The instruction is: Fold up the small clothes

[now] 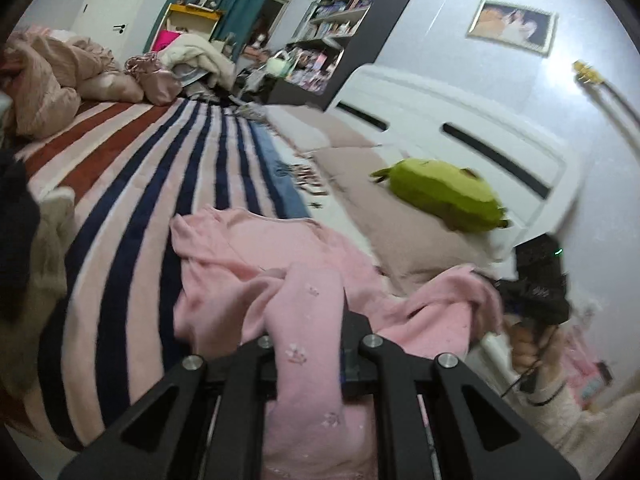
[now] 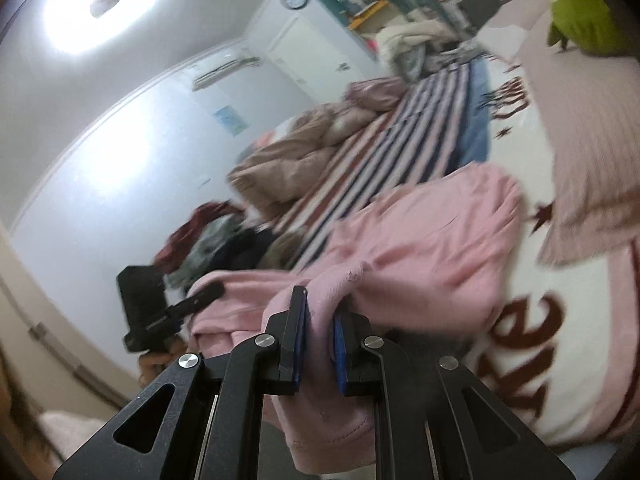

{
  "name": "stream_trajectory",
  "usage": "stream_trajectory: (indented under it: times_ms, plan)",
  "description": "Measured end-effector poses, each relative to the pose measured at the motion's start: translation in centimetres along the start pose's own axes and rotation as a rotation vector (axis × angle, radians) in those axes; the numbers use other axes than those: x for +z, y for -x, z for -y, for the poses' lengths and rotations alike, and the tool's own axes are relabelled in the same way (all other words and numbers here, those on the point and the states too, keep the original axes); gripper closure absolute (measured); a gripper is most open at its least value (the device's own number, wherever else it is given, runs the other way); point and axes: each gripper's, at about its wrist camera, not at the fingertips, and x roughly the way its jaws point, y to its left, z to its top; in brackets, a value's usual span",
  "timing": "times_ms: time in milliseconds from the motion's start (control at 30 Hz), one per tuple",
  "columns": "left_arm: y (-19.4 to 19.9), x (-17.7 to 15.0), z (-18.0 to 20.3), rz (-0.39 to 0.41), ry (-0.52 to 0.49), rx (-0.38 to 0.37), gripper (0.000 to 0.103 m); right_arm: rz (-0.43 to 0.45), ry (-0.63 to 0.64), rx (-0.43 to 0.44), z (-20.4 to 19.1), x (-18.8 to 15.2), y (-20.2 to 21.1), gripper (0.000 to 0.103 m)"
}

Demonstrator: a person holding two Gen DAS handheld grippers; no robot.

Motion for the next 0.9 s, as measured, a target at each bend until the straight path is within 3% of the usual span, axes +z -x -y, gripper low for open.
stream_trajectory:
  times_ms: [200,367,433,533,600,667,800,900]
  plan:
    - [-9.9,5.4,-3.3,-0.127,-0.002,0.119,0.094,-0.050,-0.058,-0.181,6.2,7.4,-6.1,0.096]
    - [-18.0,5.7,-7.2,-0.281,0.027,0.183,0.093,-0.186,-0.091,-0.303,11.2,8.6,-11.8,0.096]
    - [-19.4,5.1,-8.1,-0.324,0.044,0.172,0.086,-0.240,-0.088,-0.327,12.3,8.2,-13.3,0.093]
    - [-18.8,4.7,-8.3,-0.332,0.044,0.116,0.063,-0.269,-0.038,-0.325,12.3,7.7,-13.5,0.085]
    - [-17.2,4.8,-7.3,-0.348,0.023,0.052,0.025,-0.268,0.003,-0.292,11.4,7.8,-12.6,0.065]
    - [-15.1,4.9,-5.9,-0.325,-0.043,0.021,0.022,-0.252,0.078,-0.298,9.9,7.8,-11.1,0.028]
    - [-11.0,4.2,-2.8,-0.309,-0.199,0.082,0.021,-0.248,0.309,-0.387,5.6,6.3,-7.8,0.025]
    - [-9.4,2.4,-0.4,-0.315,-0.362,0.098,0.019,-0.286,0.463,-0.376,2.3,3.6,-7.2,0.025]
